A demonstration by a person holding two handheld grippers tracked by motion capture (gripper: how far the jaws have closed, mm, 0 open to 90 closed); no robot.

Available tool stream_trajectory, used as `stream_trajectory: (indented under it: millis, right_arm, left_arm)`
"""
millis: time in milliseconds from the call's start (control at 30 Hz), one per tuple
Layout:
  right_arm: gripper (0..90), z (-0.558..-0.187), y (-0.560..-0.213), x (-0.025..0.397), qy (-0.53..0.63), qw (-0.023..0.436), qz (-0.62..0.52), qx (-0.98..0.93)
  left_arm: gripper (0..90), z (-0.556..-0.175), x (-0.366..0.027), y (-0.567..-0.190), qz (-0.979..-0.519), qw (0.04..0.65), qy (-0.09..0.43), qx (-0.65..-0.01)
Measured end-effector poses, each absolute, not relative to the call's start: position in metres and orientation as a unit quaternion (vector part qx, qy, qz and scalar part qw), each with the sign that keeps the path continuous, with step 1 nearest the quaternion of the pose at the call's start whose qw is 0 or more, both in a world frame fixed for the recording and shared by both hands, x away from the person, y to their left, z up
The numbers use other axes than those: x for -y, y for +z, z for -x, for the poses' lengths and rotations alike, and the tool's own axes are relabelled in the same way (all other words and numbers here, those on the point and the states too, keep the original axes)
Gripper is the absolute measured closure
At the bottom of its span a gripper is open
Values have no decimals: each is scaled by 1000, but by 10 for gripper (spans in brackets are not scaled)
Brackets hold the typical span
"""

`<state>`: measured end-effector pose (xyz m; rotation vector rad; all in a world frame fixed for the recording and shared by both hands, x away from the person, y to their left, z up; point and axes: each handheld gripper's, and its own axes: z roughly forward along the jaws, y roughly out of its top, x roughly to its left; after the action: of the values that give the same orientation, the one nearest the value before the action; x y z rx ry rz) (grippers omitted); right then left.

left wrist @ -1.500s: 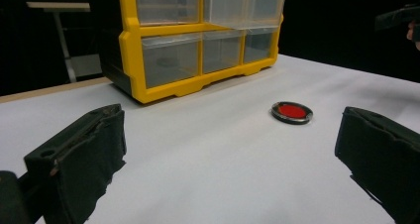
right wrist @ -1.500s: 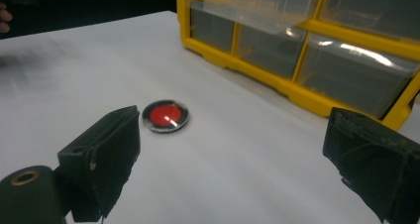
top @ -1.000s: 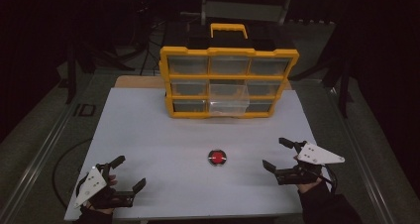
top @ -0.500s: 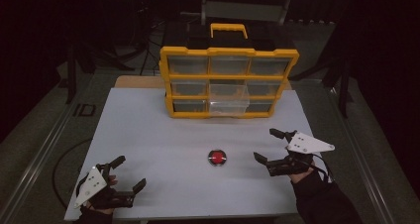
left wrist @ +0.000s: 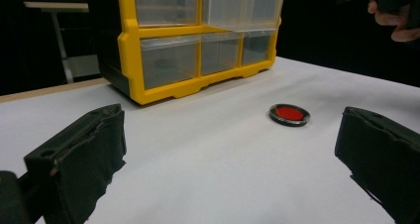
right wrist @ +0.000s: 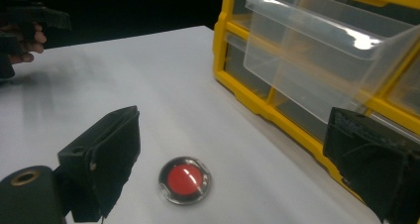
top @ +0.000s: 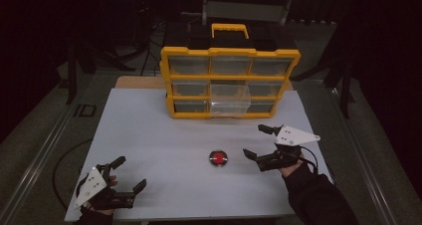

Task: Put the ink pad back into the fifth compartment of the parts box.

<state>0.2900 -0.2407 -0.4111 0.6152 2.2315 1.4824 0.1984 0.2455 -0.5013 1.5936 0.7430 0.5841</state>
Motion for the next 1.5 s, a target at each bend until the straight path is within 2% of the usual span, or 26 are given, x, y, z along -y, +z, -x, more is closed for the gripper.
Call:
stream_trajectory:
  millis: [400,1033,1500]
  right_arm:
    - [78,-302,-423,218,524,172,-212,-807]
    - [79,-317,-474,179,503,126,-223,-825]
    - [79,-324,-503,169,474,103,-230,-844]
  left_arm:
    - [0,-198,-245,-501,-687,602,251,-319]
    - [0,-198,-246,-501,-687,602,251,-319]
    - [0,-198,-246,-501,-688,602,251,-319]
